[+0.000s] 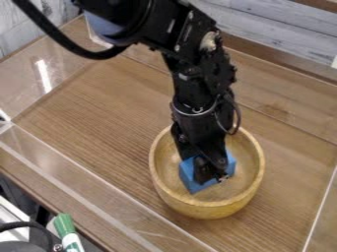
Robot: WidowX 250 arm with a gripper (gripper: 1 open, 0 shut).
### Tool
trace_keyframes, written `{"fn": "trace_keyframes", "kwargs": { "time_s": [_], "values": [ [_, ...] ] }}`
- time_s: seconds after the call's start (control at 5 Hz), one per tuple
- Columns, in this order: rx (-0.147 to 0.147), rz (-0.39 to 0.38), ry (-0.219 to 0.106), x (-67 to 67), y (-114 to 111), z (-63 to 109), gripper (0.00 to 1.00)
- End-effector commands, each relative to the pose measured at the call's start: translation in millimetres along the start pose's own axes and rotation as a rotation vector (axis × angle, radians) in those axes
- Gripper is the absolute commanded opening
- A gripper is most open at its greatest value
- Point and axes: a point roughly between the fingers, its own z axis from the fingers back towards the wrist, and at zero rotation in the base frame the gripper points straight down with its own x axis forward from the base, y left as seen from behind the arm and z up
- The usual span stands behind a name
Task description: Remove the blue block from inside the brown bowl and put it on the table
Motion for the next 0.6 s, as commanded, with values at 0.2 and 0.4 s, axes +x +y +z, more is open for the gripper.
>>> {"fn": "trace_keyframes", "kwargs": {
  "time_s": [0.2, 0.4],
  "values": [
    [0.005, 0.003, -0.017, 4.8, -2.3, 6.4, 0.00],
    [0.003, 0.010, -0.013, 4.4, -2.9, 8.2, 0.00]
  ]
}}
